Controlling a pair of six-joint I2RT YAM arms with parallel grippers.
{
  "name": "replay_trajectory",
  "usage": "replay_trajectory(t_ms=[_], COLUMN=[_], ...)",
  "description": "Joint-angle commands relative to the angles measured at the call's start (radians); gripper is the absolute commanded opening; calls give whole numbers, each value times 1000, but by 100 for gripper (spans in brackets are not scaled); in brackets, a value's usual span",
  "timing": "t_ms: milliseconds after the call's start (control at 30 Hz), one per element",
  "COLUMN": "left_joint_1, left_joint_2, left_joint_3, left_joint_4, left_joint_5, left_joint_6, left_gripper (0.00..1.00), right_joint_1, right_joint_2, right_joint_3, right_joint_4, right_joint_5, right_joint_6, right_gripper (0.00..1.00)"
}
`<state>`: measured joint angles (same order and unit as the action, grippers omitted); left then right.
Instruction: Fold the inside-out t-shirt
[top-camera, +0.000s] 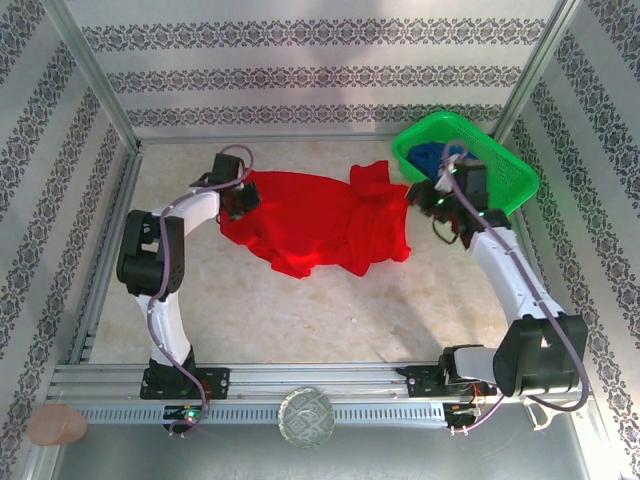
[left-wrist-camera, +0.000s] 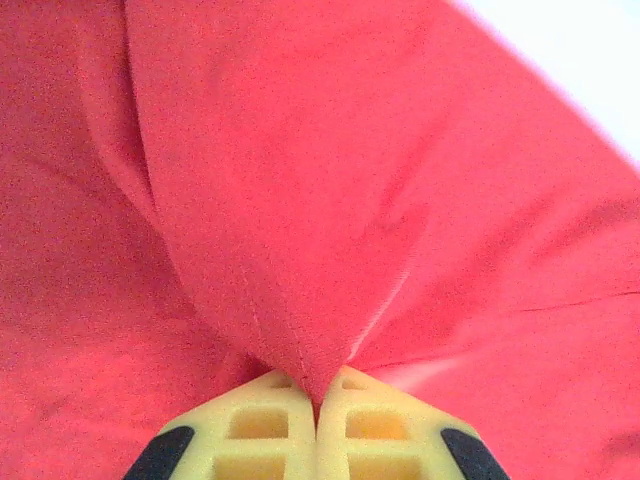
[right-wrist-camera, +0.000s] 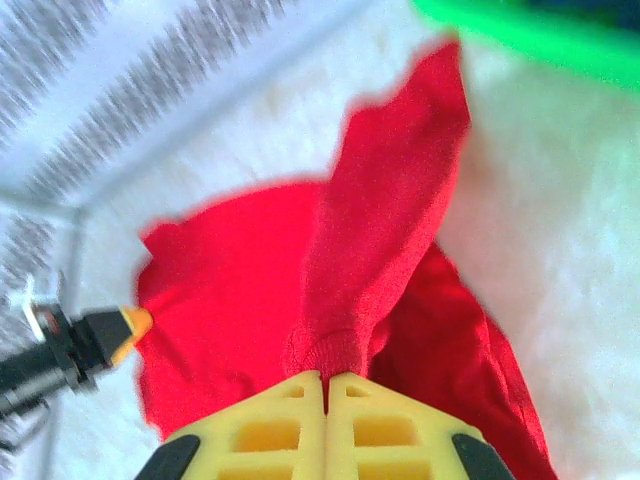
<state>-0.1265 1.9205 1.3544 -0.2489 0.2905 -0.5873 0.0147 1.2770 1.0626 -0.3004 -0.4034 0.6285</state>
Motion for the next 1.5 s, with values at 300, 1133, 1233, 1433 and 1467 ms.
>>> replay_trajectory(t_ms=[300,1133,1233,1433,1467], left_joint_1=[282,70,-100,-416,-461], left_joint_2=[-374,-508,-554,-543,-528], left_joint_3=[321,-256,-345,-441,-450], left_joint_4=[55,84,63,127,157], left_joint_5=[208,294,182,-9,-33], left_joint_6=[-249,-190,-167,-238,-263], left_gripper=[0,65,65,65,65], right_joint_1=[-239,-153,-153,-153,-153], right_joint_2=[-105,-121,-124,-134,-135], right_joint_3=[358,203,203,220,222], right_joint_4=[117,154,146,114,112], right_joint_5=[-232,-251,-245,-217,-213], right_joint_6=[207,187,176,146,145], right_gripper=[0,0,0,0,0])
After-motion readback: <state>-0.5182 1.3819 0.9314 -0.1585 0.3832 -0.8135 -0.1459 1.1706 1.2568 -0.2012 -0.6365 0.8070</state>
